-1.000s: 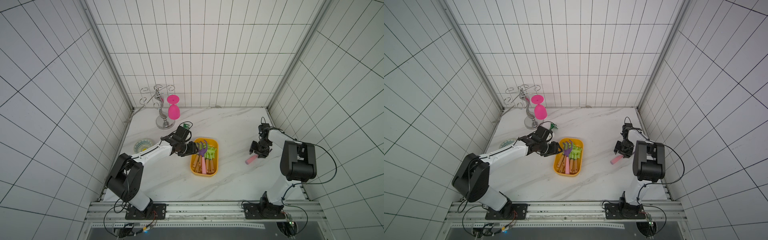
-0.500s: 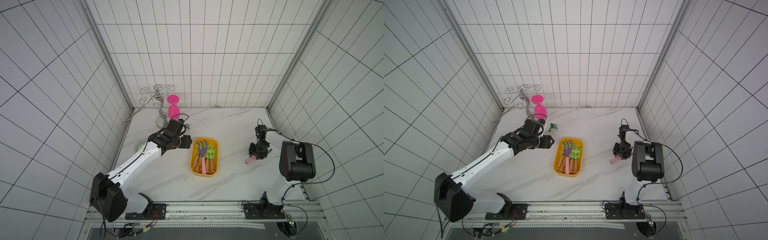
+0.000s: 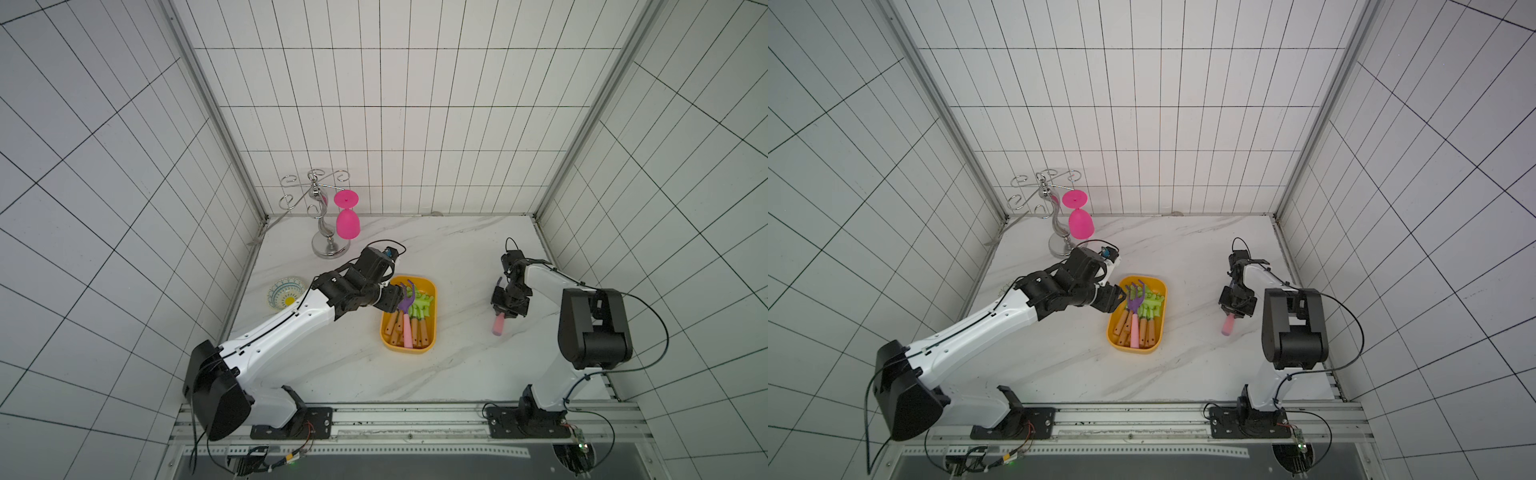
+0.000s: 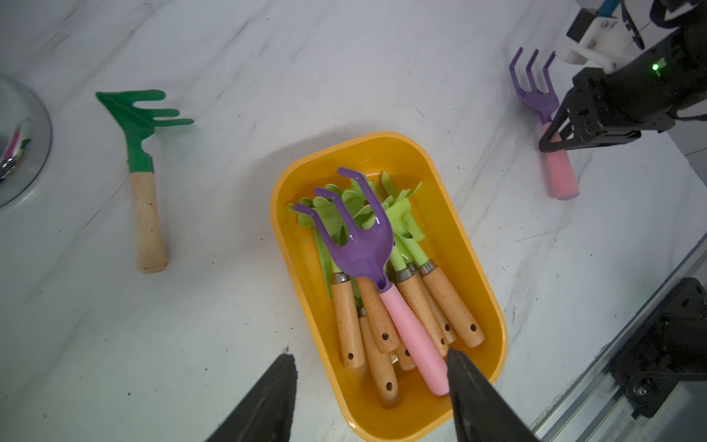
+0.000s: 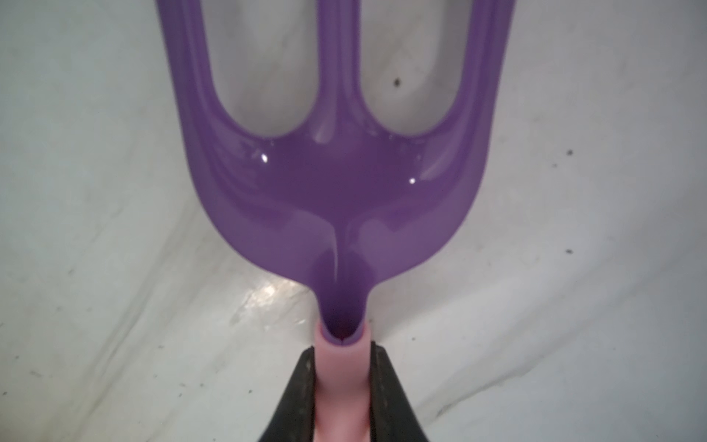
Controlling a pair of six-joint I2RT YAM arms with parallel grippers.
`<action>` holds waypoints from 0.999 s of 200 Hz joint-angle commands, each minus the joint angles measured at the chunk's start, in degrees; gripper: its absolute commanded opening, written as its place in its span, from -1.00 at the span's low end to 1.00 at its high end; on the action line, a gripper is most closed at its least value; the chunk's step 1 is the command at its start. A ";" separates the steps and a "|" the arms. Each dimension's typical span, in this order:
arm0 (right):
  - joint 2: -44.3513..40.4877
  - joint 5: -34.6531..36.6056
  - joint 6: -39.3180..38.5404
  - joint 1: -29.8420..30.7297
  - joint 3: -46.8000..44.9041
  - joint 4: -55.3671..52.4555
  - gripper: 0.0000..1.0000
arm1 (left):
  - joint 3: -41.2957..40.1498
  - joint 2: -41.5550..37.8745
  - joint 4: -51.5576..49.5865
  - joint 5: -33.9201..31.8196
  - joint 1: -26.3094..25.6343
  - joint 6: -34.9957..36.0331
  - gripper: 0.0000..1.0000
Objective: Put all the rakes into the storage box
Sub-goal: Pick up the rake at the center of the board.
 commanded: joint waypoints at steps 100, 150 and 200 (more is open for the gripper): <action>-25.19 3.95 9.64 25.27 11.53 -3.09 -1.00 | -1.18 9.98 30.90 29.84 -1.36 -13.49 0.30; -26.71 4.16 10.12 31.90 11.54 0.32 -0.99 | -2.85 10.72 35.42 32.08 -2.02 -15.99 0.30; -27.98 5.22 10.43 34.93 10.91 5.54 -0.99 | -4.28 10.82 38.43 32.60 -2.59 -17.66 0.30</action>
